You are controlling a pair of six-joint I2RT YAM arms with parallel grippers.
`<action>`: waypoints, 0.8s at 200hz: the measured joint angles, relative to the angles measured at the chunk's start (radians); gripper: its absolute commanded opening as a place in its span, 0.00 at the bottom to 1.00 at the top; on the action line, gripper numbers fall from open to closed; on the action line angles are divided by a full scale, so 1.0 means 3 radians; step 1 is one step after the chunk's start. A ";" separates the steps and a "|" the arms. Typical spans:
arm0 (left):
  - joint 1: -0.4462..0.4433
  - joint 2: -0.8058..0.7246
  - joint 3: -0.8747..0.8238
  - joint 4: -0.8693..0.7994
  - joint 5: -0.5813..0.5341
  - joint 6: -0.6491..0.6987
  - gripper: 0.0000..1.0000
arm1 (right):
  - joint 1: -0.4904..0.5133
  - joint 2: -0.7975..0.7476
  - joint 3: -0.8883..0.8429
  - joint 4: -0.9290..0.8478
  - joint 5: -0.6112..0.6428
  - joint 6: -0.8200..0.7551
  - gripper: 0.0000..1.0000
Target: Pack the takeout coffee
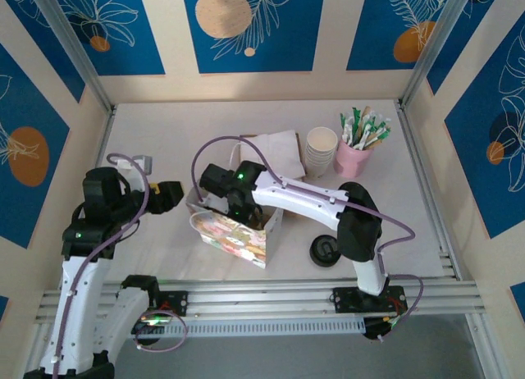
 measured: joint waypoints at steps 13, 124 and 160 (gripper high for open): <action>0.0000 -0.0020 0.0000 0.0000 -0.0041 -0.0013 0.71 | -0.0003 0.0003 -0.0031 0.0043 -0.0010 0.0000 0.25; 0.0000 -0.0020 0.0051 -0.0023 -0.0225 -0.0090 0.72 | -0.0003 0.0104 -0.0568 0.0580 -0.0010 0.0004 0.33; 0.0000 -0.0019 0.0060 -0.0027 -0.0238 -0.0097 0.72 | -0.0001 0.0100 -0.0599 0.0650 0.0051 0.0009 0.45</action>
